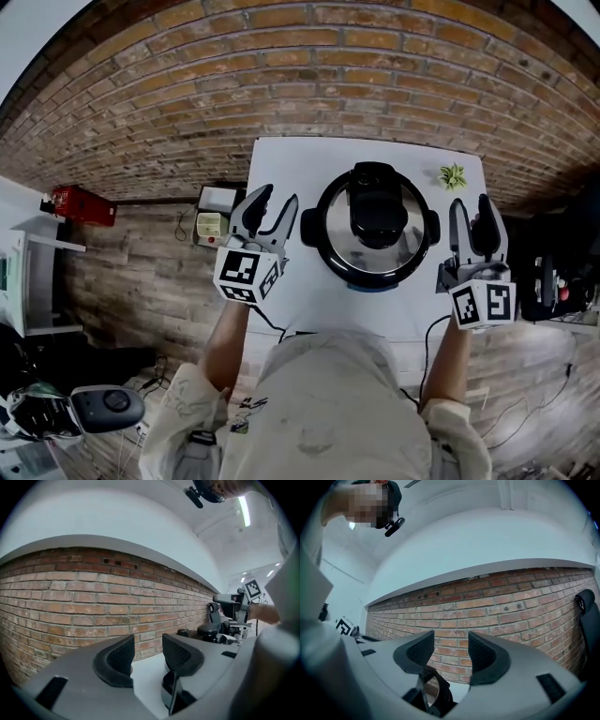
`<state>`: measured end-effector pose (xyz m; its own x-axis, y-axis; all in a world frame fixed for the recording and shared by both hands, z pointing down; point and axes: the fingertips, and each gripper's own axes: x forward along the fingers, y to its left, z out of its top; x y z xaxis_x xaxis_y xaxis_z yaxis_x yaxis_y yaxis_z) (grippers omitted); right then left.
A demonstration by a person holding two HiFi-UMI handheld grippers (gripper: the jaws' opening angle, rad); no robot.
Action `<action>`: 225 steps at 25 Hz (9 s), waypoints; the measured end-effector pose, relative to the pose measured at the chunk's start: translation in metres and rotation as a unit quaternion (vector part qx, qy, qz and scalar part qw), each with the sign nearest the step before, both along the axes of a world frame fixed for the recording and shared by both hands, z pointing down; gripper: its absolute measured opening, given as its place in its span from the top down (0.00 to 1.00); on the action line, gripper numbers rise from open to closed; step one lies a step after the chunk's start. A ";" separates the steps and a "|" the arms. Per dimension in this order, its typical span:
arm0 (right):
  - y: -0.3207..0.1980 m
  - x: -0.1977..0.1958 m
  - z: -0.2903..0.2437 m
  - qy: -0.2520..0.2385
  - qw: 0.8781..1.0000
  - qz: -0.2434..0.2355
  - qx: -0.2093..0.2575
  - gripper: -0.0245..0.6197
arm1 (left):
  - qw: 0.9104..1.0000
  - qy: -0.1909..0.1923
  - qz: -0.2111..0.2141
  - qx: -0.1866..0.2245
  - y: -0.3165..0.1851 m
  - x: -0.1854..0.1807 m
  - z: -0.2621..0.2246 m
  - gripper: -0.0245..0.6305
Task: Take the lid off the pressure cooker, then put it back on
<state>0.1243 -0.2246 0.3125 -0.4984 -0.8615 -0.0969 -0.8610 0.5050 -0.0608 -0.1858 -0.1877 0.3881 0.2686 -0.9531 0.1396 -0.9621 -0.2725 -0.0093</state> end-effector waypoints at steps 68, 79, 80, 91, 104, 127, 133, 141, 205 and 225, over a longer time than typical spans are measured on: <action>0.053 -0.155 0.119 0.561 0.606 -0.481 -0.295 0.51 | 0.702 0.661 0.133 -0.229 0.018 0.046 0.101 0.85; 0.040 -0.155 0.120 0.529 0.658 -0.395 -0.362 0.50 | 0.697 0.670 0.126 -0.221 0.017 0.047 0.100 0.85; 0.038 -0.155 0.120 0.516 0.673 -0.374 -0.376 0.50 | 0.698 0.670 0.124 -0.220 0.017 0.047 0.100 0.85; 0.032 -0.154 0.122 0.451 0.726 -0.276 -0.440 0.49 | 0.698 0.680 0.109 -0.197 0.018 0.044 0.101 0.85; 0.032 -0.156 0.122 0.459 0.727 -0.300 -0.412 0.49 | 0.697 0.681 0.108 -0.199 0.018 0.045 0.101 0.85; 0.036 -0.151 0.073 0.459 0.737 -0.312 -0.386 0.51 | 0.696 0.680 0.113 -0.201 0.017 0.043 0.101 0.85; 0.038 -0.137 0.066 0.456 0.750 -0.292 -0.379 0.51 | 0.693 0.684 0.115 -0.198 0.017 0.043 0.102 0.85; 0.044 -0.088 0.053 0.420 0.772 -0.253 -0.406 0.51 | 0.690 0.686 0.109 -0.202 0.017 0.042 0.104 0.85; 0.104 0.096 0.312 0.330 0.766 -0.036 -0.551 0.51 | 0.694 0.694 0.061 -0.182 0.020 0.036 0.105 0.86; 0.101 0.092 0.279 0.245 0.845 -0.028 -0.475 0.35 | 0.716 0.679 0.033 -0.158 0.028 -0.004 0.106 0.65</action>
